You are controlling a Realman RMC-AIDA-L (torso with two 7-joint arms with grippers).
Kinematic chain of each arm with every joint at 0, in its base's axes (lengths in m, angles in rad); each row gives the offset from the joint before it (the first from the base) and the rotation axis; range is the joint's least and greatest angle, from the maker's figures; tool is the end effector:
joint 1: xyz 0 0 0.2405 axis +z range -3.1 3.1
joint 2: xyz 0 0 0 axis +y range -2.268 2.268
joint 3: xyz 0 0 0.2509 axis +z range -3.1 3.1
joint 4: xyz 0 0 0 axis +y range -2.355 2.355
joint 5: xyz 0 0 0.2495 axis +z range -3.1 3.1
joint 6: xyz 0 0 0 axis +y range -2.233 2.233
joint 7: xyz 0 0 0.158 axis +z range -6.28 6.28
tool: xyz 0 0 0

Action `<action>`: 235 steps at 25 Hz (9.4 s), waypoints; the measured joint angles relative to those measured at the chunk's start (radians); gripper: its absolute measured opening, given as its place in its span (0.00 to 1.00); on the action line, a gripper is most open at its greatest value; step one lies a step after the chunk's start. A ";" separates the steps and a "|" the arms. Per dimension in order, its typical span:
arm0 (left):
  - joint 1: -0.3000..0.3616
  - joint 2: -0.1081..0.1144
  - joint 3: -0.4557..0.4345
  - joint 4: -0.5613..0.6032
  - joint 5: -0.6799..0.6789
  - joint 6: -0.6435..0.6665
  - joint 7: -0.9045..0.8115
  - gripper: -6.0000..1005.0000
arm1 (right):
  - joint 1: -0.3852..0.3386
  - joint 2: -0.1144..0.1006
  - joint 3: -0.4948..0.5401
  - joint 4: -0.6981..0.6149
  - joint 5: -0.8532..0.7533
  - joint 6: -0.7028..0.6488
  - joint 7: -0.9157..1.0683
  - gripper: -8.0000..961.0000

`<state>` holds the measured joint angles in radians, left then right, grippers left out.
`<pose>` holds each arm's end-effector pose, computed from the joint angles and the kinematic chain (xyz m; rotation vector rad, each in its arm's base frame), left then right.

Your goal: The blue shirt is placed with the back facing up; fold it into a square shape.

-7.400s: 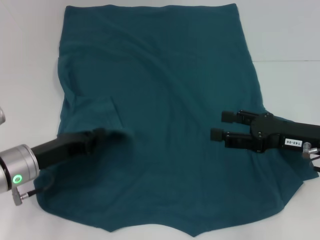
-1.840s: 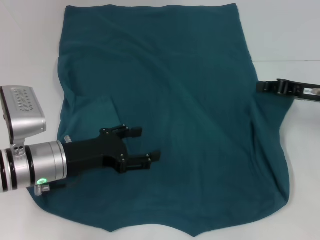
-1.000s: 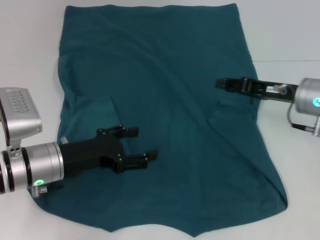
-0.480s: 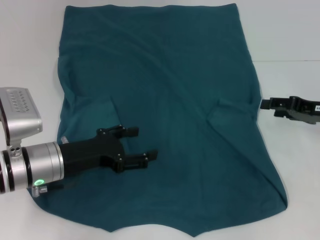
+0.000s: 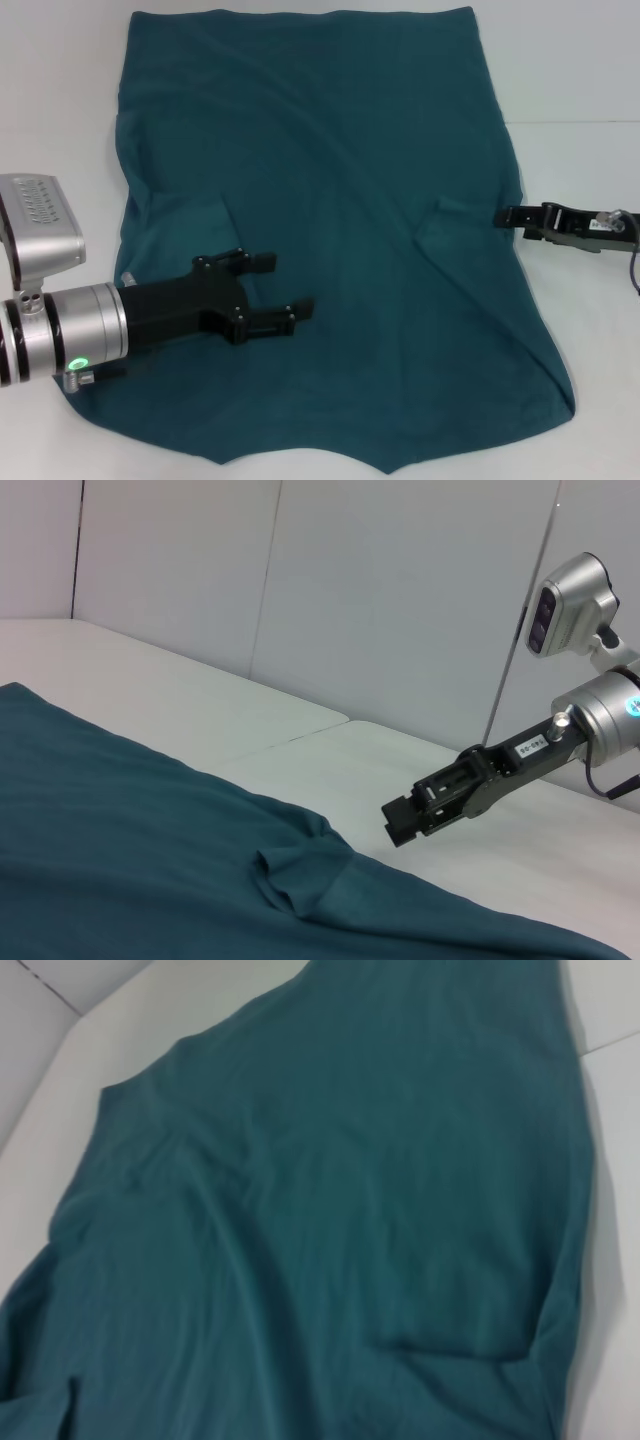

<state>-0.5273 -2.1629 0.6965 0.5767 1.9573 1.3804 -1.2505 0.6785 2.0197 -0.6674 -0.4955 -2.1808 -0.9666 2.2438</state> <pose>-0.2757 0.3648 -0.0588 -2.6312 -0.6191 -0.7022 0.3235 0.4445 -0.0049 -1.9657 1.6388 0.4983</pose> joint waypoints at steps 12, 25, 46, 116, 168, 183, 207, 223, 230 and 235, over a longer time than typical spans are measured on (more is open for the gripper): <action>0.001 0.000 0.000 0.000 0.000 -0.002 0.003 0.87 | 0.024 0.031 -0.050 0.007 0.002 0.094 -0.003 0.67; 0.003 0.001 0.000 0.000 0.000 -0.003 -0.001 0.87 | 0.033 0.041 -0.092 0.020 0.001 0.144 -0.003 0.67; 0.003 0.003 -0.001 0.004 0.000 -0.003 -0.001 0.87 | 0.032 0.035 -0.106 0.019 0.001 0.118 -0.003 0.14; 0.233 0.001 -0.258 0.260 0.014 0.039 -0.472 0.87 | 0.012 0.046 -0.020 -0.039 0.164 -0.295 -0.319 0.96; 0.237 0.006 -0.306 0.319 0.321 0.095 -0.586 0.86 | 0.007 0.039 -0.020 -0.037 0.164 -0.294 -0.319 0.95; 0.223 0.007 -0.301 0.325 0.338 0.060 -0.622 0.55 | 0.006 0.039 -0.020 -0.039 0.164 -0.294 -0.319 0.95; 0.195 0.006 -0.306 0.357 0.328 0.077 -0.703 0.03 | -0.243 -0.050 -0.023 -0.199 0.093 -0.635 -0.093 0.95; 0.163 0.003 -0.301 0.328 0.325 0.076 -0.699 0.03 | -0.284 -0.040 -0.020 -0.202 -0.018 -0.522 -0.084 0.95; 0.156 0.003 -0.301 0.328 0.325 0.077 -0.699 0.03 | -0.264 -0.037 -0.030 -0.167 -0.027 -0.495 -0.092 0.95; 0.153 0.003 -0.301 0.328 0.325 0.075 -0.699 0.03 | -0.250 -0.033 -0.033 -0.151 -0.034 -0.491 -0.101 0.95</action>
<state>-0.3744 -2.1598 0.3958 0.9050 2.2825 1.4552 -1.9496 0.4281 1.9866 -0.7004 -0.6464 -2.2150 -1.4578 2.1425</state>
